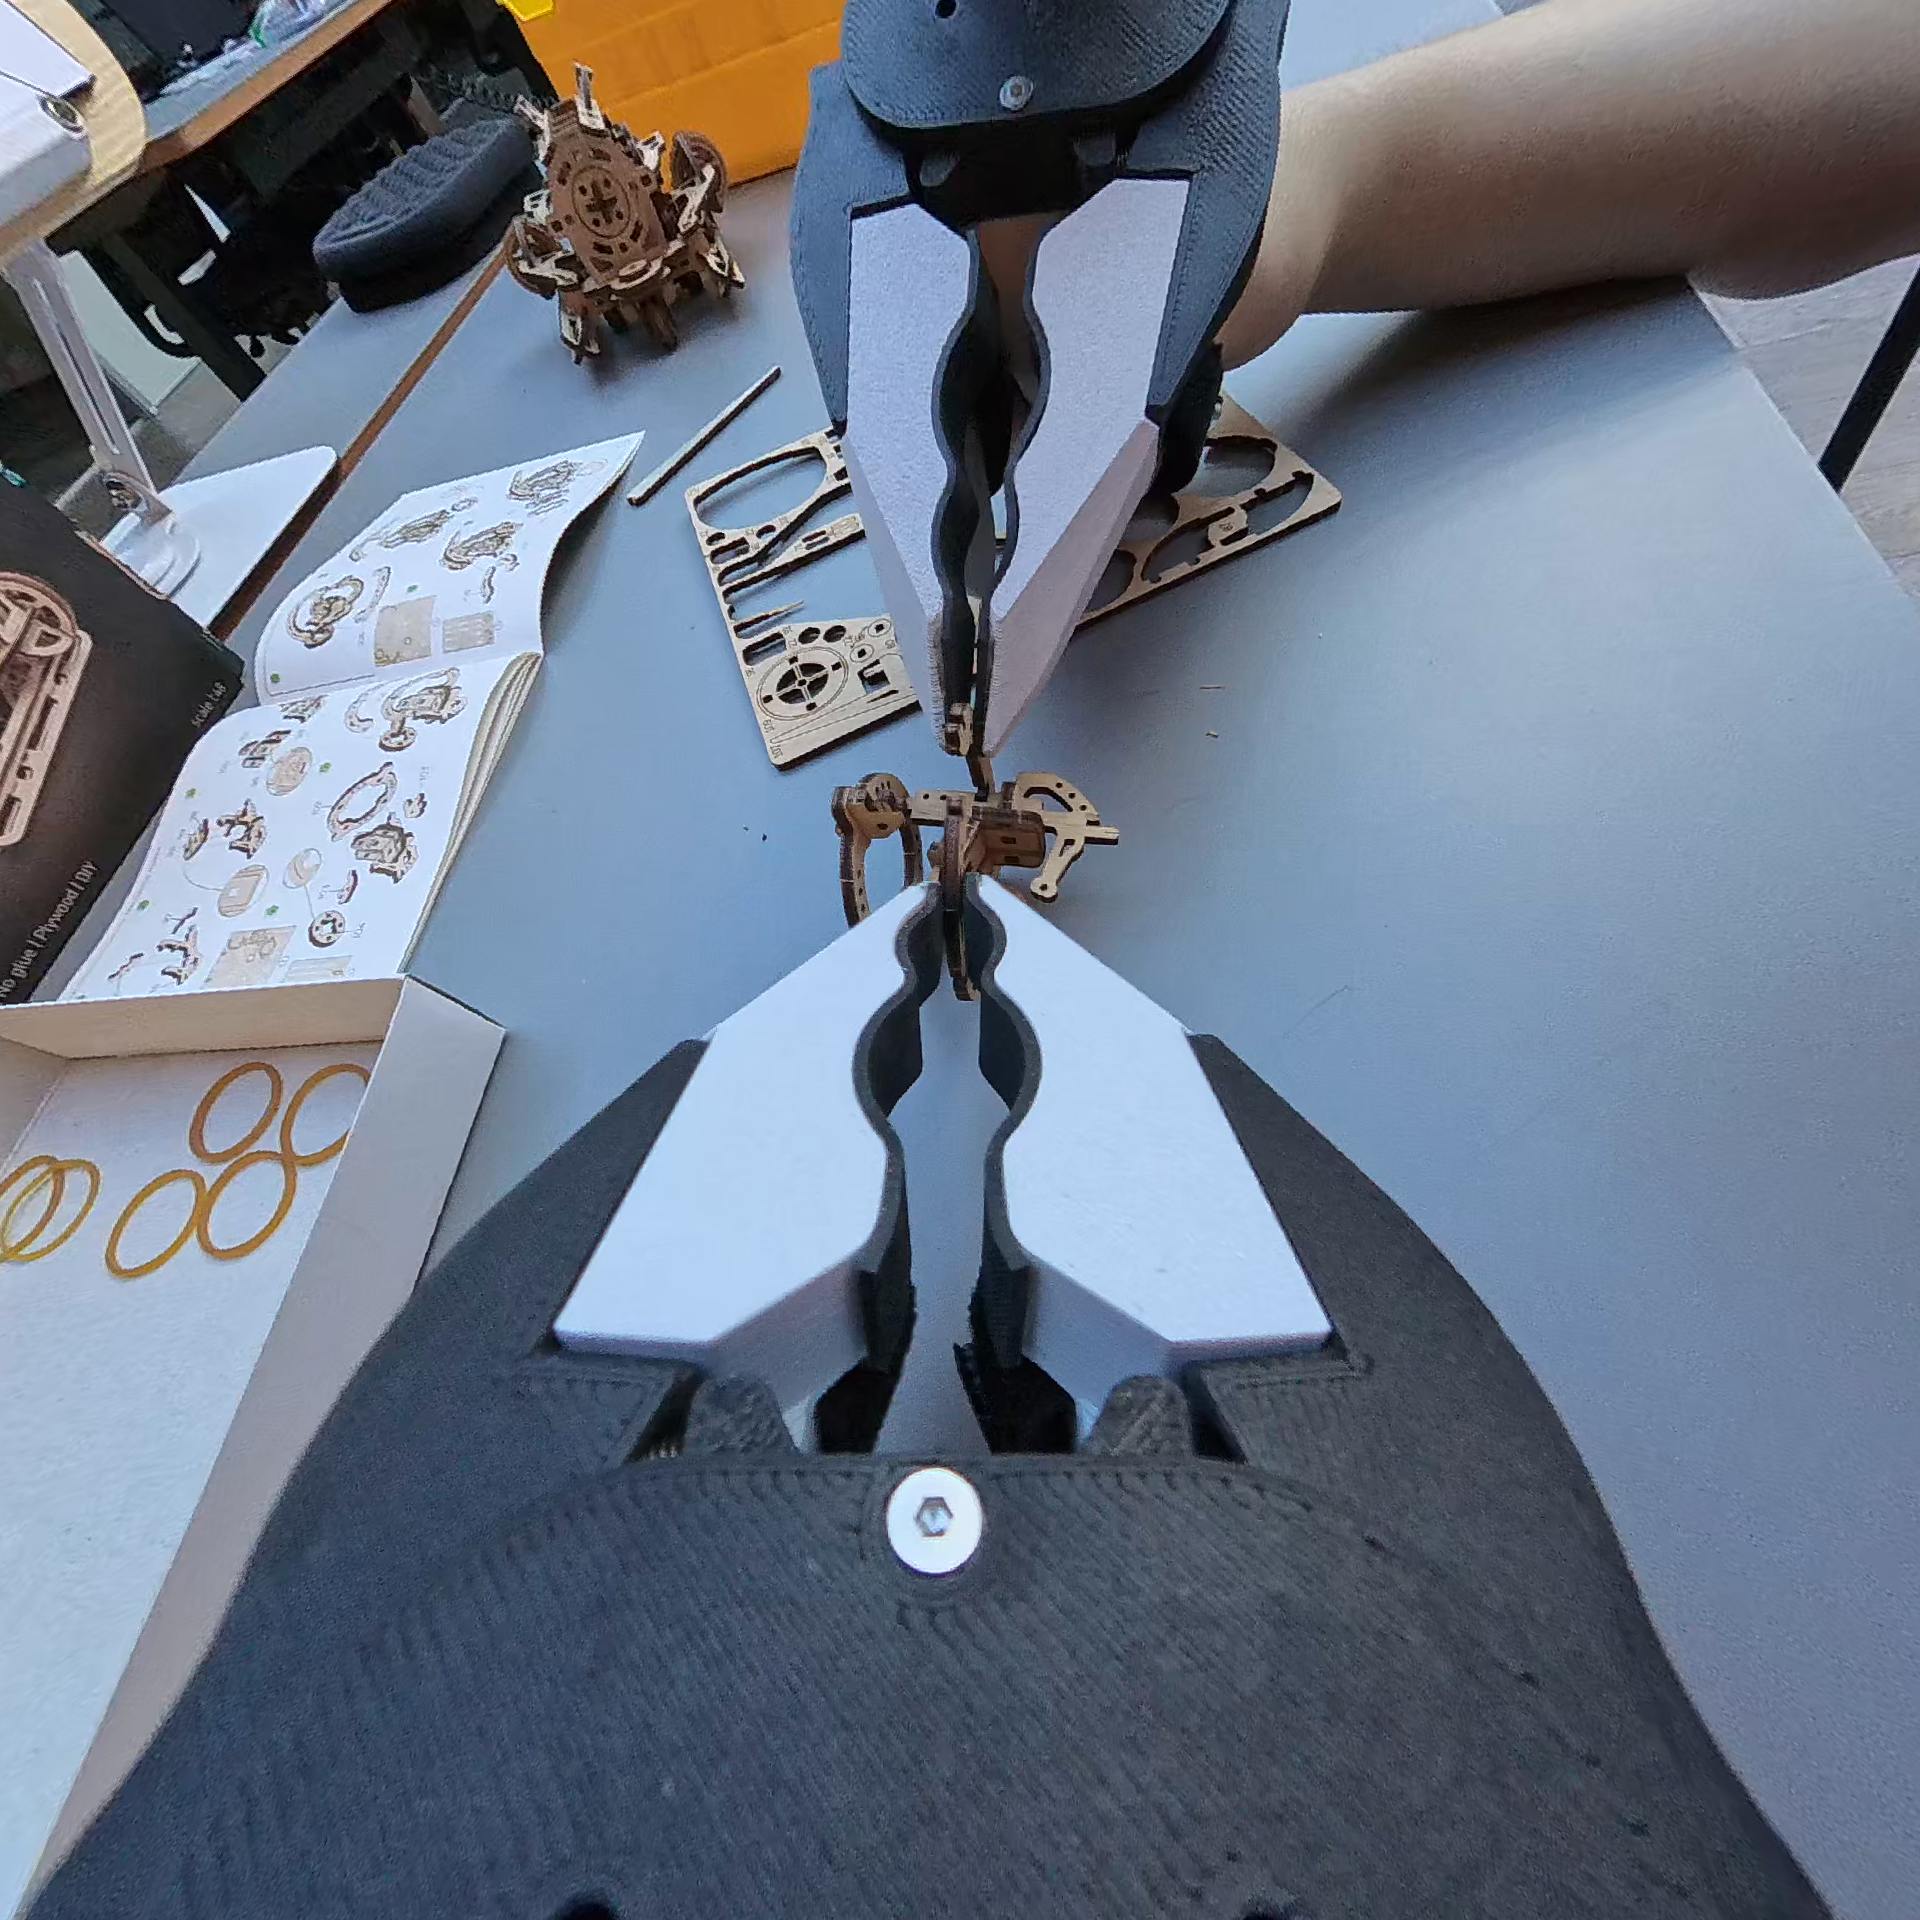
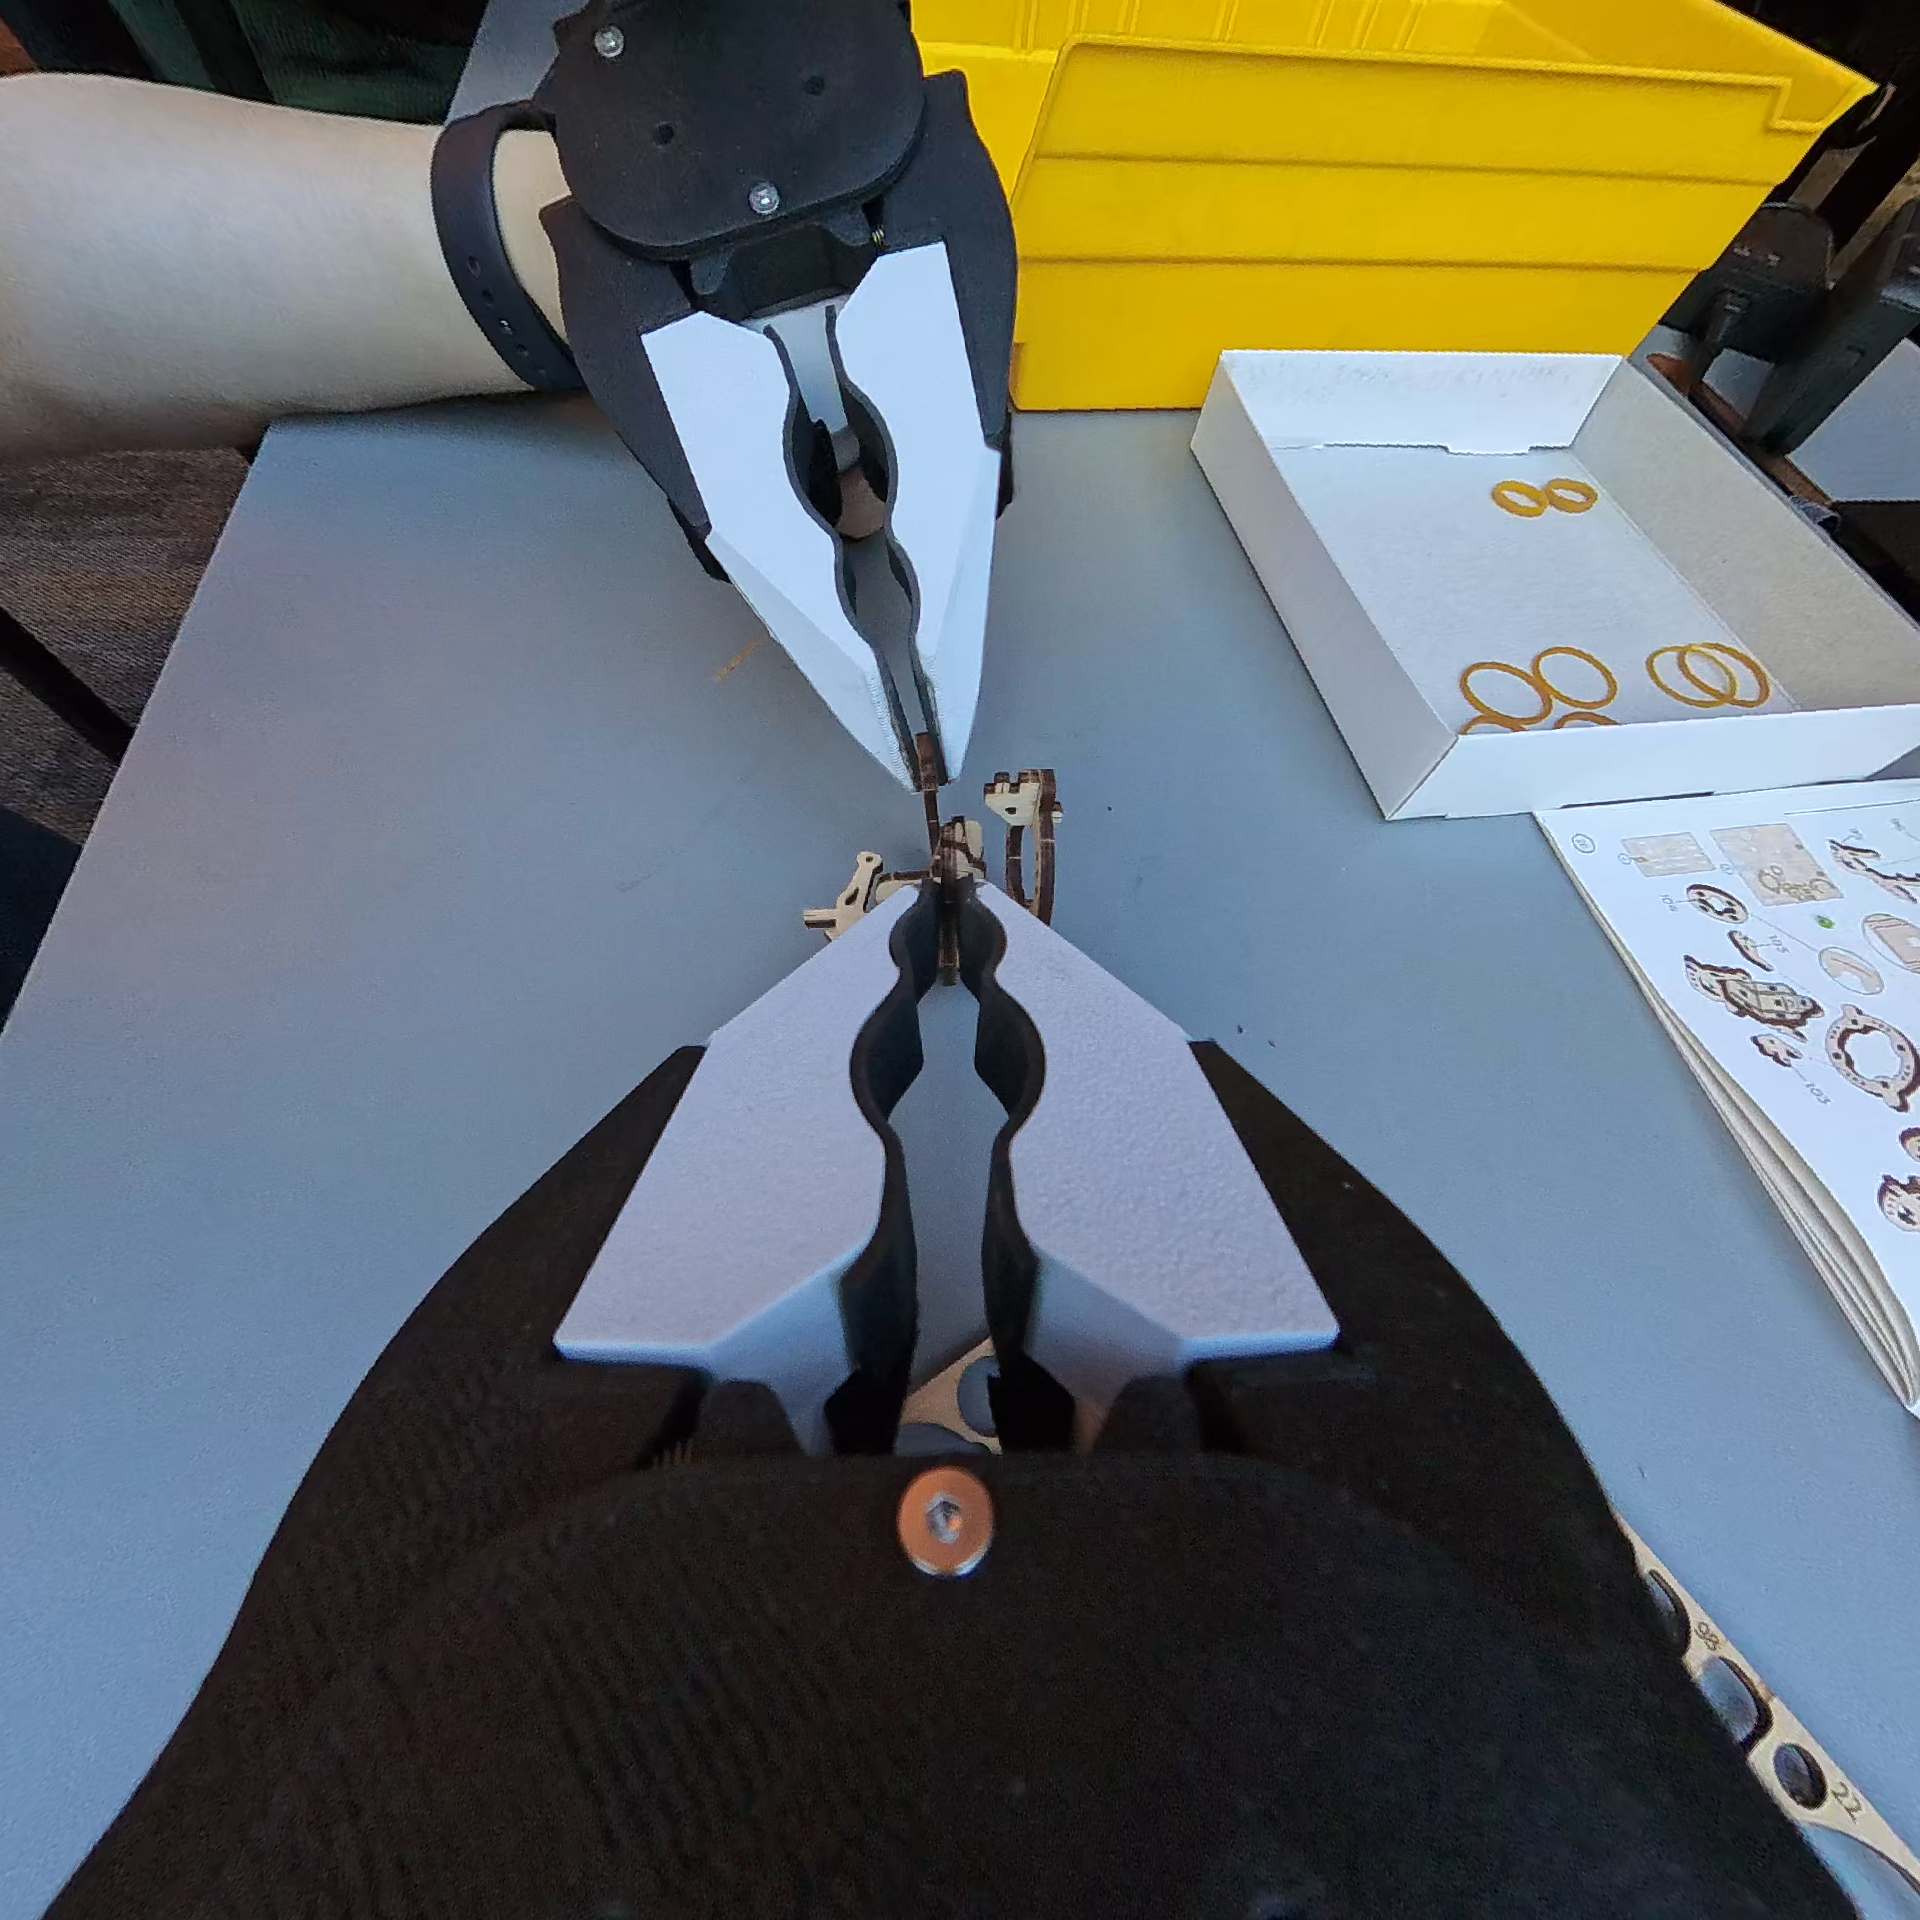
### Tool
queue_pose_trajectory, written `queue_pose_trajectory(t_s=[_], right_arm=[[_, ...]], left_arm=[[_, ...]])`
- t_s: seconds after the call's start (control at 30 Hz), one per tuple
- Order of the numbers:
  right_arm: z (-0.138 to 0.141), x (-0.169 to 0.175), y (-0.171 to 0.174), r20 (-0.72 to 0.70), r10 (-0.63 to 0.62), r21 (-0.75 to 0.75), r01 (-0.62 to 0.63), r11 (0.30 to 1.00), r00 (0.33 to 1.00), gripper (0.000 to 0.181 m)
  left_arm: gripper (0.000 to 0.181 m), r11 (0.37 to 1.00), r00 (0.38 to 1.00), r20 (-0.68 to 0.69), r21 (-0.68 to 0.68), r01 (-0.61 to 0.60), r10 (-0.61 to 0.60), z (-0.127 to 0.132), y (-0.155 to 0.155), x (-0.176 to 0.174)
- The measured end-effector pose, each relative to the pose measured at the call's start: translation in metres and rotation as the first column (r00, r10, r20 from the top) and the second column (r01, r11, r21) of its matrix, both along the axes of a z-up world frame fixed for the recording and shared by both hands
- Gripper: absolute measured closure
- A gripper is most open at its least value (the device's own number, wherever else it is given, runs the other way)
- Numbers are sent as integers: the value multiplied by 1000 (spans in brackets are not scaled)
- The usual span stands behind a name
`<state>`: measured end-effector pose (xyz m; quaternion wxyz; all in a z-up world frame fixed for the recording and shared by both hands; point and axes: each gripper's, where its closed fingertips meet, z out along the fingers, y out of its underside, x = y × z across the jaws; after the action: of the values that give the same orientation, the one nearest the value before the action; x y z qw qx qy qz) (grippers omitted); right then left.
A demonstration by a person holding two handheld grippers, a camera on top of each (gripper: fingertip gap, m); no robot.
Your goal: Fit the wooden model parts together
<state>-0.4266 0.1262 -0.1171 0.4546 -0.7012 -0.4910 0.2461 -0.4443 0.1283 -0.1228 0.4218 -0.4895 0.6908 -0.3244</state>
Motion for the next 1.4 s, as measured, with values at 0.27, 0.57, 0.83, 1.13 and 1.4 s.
queue_pose_trajectory(t_s=[0.27,0.57,0.83,1.13,1.4], right_arm=[[0,-3,2,17,-18,7,17,1000,1000,180],[-2,-3,1,17,-16,-12,17,1000,1000,179],[-3,-2,0,13,-20,-9,20,1000,1000,178],[-3,-2,1,-11,-33,-31,33,999,999,179],[-3,-2,0,-6,-30,-31,30,999,1000,178]], left_arm=[[181,1000,1000,-3,-24,13,-14,0,-4,3],[181,999,1000,-7,-35,13,-13,0,-3,2],[181,999,1000,-6,-37,13,-13,0,-3,2],[181,999,1000,-8,-37,13,-14,-1,-3,1],[181,999,1000,-9,-35,12,-12,-1,-3,1]])
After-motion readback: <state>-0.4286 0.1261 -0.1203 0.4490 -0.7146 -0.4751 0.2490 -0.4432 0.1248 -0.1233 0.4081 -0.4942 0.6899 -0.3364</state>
